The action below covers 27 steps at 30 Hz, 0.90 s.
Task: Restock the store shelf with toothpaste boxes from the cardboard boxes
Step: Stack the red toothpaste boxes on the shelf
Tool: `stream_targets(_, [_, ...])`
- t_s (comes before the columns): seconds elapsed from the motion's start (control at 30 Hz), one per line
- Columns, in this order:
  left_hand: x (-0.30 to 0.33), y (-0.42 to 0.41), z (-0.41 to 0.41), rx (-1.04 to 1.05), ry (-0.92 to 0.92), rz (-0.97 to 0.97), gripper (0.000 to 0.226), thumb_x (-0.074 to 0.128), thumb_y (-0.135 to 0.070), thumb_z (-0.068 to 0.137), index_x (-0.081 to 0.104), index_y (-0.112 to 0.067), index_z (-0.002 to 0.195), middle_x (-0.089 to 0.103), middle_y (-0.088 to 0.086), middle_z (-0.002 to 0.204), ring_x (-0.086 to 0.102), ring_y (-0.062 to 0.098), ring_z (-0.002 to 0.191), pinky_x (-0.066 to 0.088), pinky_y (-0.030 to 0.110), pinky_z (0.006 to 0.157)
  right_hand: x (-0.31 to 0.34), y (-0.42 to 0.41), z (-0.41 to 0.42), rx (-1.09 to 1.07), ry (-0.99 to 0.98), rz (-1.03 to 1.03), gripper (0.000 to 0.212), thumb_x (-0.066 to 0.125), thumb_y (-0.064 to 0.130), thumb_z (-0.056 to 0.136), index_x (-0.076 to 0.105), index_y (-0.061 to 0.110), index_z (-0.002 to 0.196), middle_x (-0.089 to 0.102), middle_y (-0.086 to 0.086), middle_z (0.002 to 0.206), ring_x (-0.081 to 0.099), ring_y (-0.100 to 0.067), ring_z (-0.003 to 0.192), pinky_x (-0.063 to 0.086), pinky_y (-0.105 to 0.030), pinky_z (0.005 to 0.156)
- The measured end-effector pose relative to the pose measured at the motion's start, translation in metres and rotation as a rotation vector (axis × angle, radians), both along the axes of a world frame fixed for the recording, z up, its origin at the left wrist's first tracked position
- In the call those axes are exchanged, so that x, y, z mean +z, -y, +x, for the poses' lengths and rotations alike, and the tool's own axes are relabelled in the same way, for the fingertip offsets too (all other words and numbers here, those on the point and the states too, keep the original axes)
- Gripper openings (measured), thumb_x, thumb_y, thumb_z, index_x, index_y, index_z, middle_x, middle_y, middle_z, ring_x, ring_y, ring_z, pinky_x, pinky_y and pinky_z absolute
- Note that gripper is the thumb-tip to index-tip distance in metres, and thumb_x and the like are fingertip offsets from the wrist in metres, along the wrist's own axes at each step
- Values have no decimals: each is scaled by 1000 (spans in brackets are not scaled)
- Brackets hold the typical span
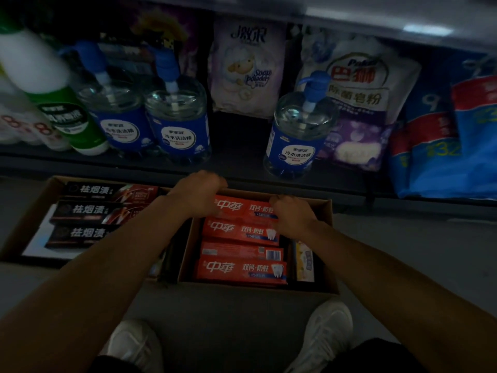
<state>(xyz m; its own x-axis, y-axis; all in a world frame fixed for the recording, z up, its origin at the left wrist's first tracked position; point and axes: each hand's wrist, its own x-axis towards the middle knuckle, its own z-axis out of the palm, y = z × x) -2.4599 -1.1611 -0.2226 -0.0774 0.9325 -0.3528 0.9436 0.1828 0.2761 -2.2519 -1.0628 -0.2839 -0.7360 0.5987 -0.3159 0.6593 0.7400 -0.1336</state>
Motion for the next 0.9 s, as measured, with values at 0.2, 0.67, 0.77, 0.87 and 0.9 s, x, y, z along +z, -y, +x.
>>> stream_targets(0.2, [49, 7, 7, -20, -24, 63, 48, 80, -28, 71, 64, -21, 116, 64, 0, 110, 60, 15, 95, 54, 38, 83, 64, 3, 15, 47, -55, 83, 31, 66, 36, 83, 55, 14, 101, 61, -5, 104, 60, -21, 92, 48, -31, 73])
stream_targets(0.67, [263, 33, 32, -68, -269, 378, 48, 79, -34, 71, 65, -17, 114, 69, 1, 107, 62, 19, 92, 52, 34, 80, 278, 20, 49, 133, -268, 501, 40, 69, 46, 79, 58, 17, 103, 64, -3, 102, 62, -24, 92, 47, -32, 75])
stream_targets(0.77, [310, 38, 34, -55, -297, 453, 59, 79, -33, 73, 59, -18, 127, 64, 2, 121, 59, 21, 106, 49, 34, 90, 321, 16, 53, 126, -290, 587, 38, 68, 42, 79, 59, 17, 106, 65, -3, 107, 62, -26, 95, 45, -31, 73])
stream_targets(0.87, [349, 38, 30, -25, -275, 504, 69, 79, -33, 74, 52, -15, 135, 58, 2, 131, 56, 18, 115, 46, 32, 98, 362, 8, 54, 117, -323, 659, 36, 65, 41, 78, 58, 16, 104, 64, -4, 109, 61, -28, 97, 47, -35, 75])
stream_targets(0.9, [360, 37, 29, -17, -266, 519, 70, 80, -32, 74, 52, -13, 135, 58, 3, 132, 56, 17, 116, 45, 31, 99, 374, 4, 53, 121, -331, 690, 35, 65, 40, 79, 58, 16, 104, 64, -5, 110, 61, -29, 99, 46, -35, 77])
